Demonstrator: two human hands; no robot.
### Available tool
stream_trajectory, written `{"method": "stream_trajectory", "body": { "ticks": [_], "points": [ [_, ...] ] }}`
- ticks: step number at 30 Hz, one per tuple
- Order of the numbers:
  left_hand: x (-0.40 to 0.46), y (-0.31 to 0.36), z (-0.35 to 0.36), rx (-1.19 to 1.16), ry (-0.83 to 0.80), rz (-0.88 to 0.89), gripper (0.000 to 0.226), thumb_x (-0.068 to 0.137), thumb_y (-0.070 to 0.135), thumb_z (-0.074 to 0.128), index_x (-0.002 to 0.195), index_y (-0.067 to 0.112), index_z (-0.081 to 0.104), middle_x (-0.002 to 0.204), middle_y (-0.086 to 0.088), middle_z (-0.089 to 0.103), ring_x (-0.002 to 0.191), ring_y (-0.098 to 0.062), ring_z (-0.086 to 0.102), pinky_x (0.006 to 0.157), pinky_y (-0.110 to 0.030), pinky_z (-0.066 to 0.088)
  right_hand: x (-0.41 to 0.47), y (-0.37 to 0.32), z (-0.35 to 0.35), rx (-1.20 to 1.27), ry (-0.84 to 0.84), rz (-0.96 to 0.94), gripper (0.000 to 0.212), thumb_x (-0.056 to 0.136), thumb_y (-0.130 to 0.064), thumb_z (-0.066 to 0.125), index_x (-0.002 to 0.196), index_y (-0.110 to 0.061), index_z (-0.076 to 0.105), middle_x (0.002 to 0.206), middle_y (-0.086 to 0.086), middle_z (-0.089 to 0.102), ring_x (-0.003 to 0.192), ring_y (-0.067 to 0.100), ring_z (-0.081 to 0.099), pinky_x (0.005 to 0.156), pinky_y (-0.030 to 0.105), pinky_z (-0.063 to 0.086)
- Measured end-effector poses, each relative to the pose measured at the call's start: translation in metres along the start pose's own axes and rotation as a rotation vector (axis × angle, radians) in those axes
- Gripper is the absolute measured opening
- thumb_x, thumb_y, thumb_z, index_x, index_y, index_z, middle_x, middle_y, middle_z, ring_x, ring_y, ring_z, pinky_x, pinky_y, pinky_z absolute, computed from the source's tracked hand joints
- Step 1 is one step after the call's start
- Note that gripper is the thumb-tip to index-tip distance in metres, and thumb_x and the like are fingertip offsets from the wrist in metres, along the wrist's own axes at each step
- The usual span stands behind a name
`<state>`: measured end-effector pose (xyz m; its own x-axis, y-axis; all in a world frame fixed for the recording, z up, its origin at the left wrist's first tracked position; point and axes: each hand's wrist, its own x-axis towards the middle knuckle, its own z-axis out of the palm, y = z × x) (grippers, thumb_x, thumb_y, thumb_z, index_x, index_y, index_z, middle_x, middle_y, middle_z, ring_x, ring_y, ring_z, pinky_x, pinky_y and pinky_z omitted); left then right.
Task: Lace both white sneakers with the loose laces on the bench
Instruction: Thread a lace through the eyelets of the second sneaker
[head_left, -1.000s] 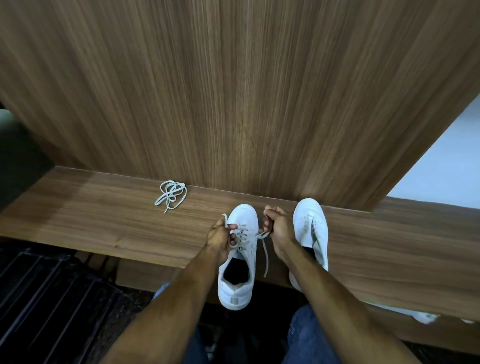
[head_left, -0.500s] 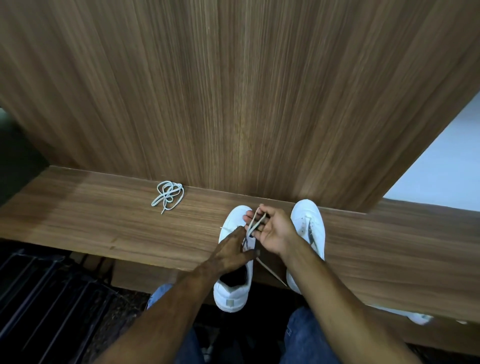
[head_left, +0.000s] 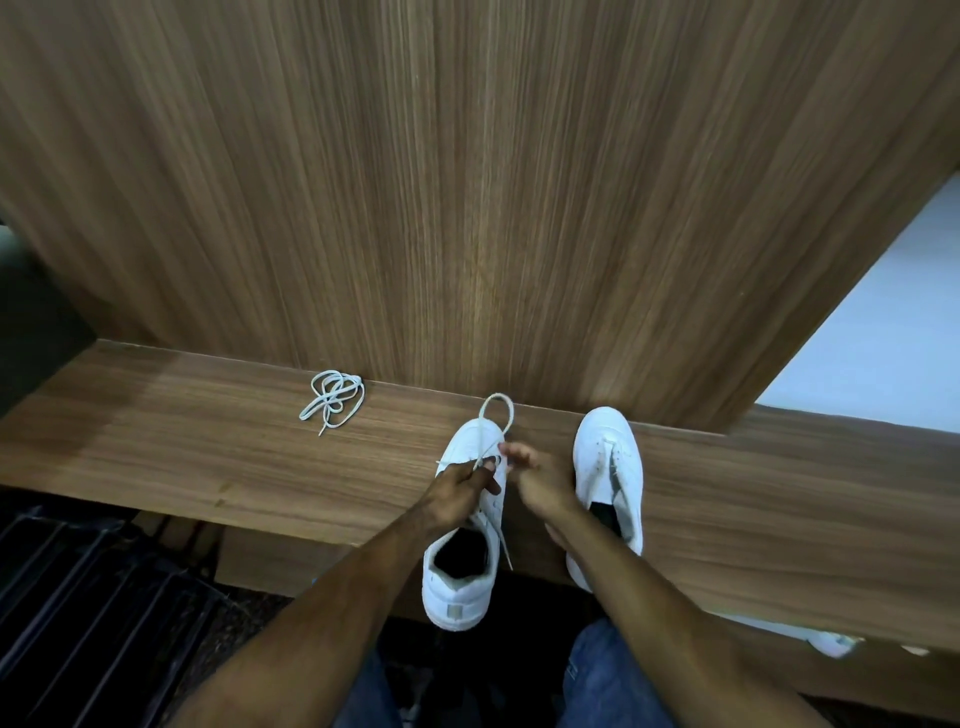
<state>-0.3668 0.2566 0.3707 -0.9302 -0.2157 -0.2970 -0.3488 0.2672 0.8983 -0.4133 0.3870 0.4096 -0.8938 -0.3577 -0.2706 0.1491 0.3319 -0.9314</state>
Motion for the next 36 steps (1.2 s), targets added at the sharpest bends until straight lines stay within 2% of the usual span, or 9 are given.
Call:
{"method": "stream_trajectory", "body": {
  "ticks": [4, 8, 12, 15, 20, 22, 27, 31, 36],
  "points": [
    [-0.006, 0.013, -0.004, -0.016, -0.031, 0.0, 0.038, 0.1, 0.035, 0.047, 0.071, 0.021, 0.068, 0.059, 0.011, 0.065, 0.057, -0.008, 0.053, 0.056, -0.017, 0.042, -0.002, 0.016, 0.004, -0.187, -0.021, -0.095, 0.041, 0.084, 0.014, 0.051, 0.119, -0.002, 0.063, 0.106, 0.006, 0.066, 0.096, 0.014, 0.061, 0.074, 0.005, 0.043],
    [-0.005, 0.014, -0.003, -0.068, -0.064, -0.007, 0.036, 0.102, 0.025, 0.043, 0.076, 0.016, 0.067, 0.064, 0.011, 0.065, 0.048, 0.003, 0.051, 0.051, -0.013, 0.04, 0.004, 0.019, -0.001, -0.28, 0.03, -0.153, 0.018, 0.084, 0.007, 0.06, 0.089, -0.004, 0.073, 0.074, 0.001, 0.071, 0.061, -0.008, 0.06, 0.064, 0.01, 0.044],
    [-0.002, 0.012, -0.006, -0.257, 0.007, -0.105, 0.037, 0.101, 0.017, 0.042, 0.077, 0.004, 0.066, 0.062, -0.003, 0.064, 0.04, -0.009, 0.05, 0.04, -0.018, 0.038, 0.001, 0.018, -0.013, -0.208, 0.104, -0.088, 0.016, 0.083, -0.002, 0.067, 0.072, -0.013, 0.071, 0.066, -0.006, 0.067, 0.063, 0.007, 0.06, 0.067, 0.021, 0.048],
    [0.0, 0.011, -0.006, -0.265, 0.014, -0.107, 0.039, 0.1, 0.013, 0.044, 0.069, 0.004, 0.065, 0.058, -0.01, 0.056, 0.038, -0.011, 0.049, 0.04, -0.02, 0.038, -0.014, 0.015, -0.02, 0.006, 0.103, 0.035, 0.022, 0.088, 0.004, 0.057, 0.073, -0.011, 0.064, 0.066, 0.007, 0.065, 0.059, 0.017, 0.06, 0.066, 0.031, 0.053],
    [0.002, 0.009, -0.006, -0.252, 0.041, -0.119, 0.04, 0.102, 0.017, 0.043, 0.072, 0.011, 0.068, 0.067, -0.004, 0.059, 0.055, -0.014, 0.054, 0.043, -0.02, 0.041, -0.027, 0.027, -0.013, -0.25, -0.124, -0.035, 0.032, 0.079, -0.005, 0.051, 0.096, -0.023, 0.071, 0.055, -0.01, 0.062, 0.057, 0.014, 0.057, 0.065, 0.034, 0.051],
    [0.004, 0.008, -0.005, -0.246, 0.048, -0.123, 0.037, 0.102, 0.017, 0.043, 0.075, 0.01, 0.069, 0.073, -0.005, 0.063, 0.061, -0.013, 0.056, 0.048, -0.021, 0.042, -0.031, 0.025, -0.008, -0.343, -0.242, -0.059, 0.046, 0.071, -0.017, 0.048, 0.108, -0.034, 0.068, 0.06, -0.014, 0.064, 0.063, 0.012, 0.059, 0.07, 0.035, 0.049],
    [0.001, 0.013, -0.005, -0.228, 0.047, -0.153, 0.034, 0.102, 0.016, 0.043, 0.096, -0.006, 0.068, 0.073, -0.006, 0.063, 0.058, -0.014, 0.059, 0.041, -0.014, 0.04, -0.033, 0.018, 0.002, -0.627, -0.327, -0.113, 0.037, 0.091, -0.03, 0.044, 0.125, -0.042, 0.054, 0.117, -0.005, 0.066, 0.106, 0.019, 0.061, 0.084, 0.031, 0.045],
    [0.001, 0.018, -0.006, -0.2, 0.067, -0.152, 0.03, 0.1, 0.014, 0.045, 0.093, -0.002, 0.069, 0.074, -0.005, 0.064, 0.061, -0.013, 0.059, 0.046, -0.017, 0.045, -0.027, 0.021, 0.012, -0.637, -0.231, -0.123, 0.031, 0.091, -0.051, 0.049, 0.119, -0.04, 0.054, 0.107, -0.005, 0.069, 0.103, 0.019, 0.063, 0.077, 0.03, 0.043],
    [-0.001, 0.019, -0.011, -0.094, 0.112, -0.055, 0.028, 0.098, 0.017, 0.052, 0.082, 0.001, 0.068, 0.06, -0.002, 0.059, 0.04, 0.0, 0.052, 0.045, -0.017, 0.041, -0.015, 0.029, 0.025, -0.49, -0.074, -0.114, 0.016, 0.089, -0.027, 0.056, 0.1, -0.026, 0.068, 0.1, -0.001, 0.072, 0.094, 0.02, 0.066, 0.073, 0.03, 0.046]
  ]
}}
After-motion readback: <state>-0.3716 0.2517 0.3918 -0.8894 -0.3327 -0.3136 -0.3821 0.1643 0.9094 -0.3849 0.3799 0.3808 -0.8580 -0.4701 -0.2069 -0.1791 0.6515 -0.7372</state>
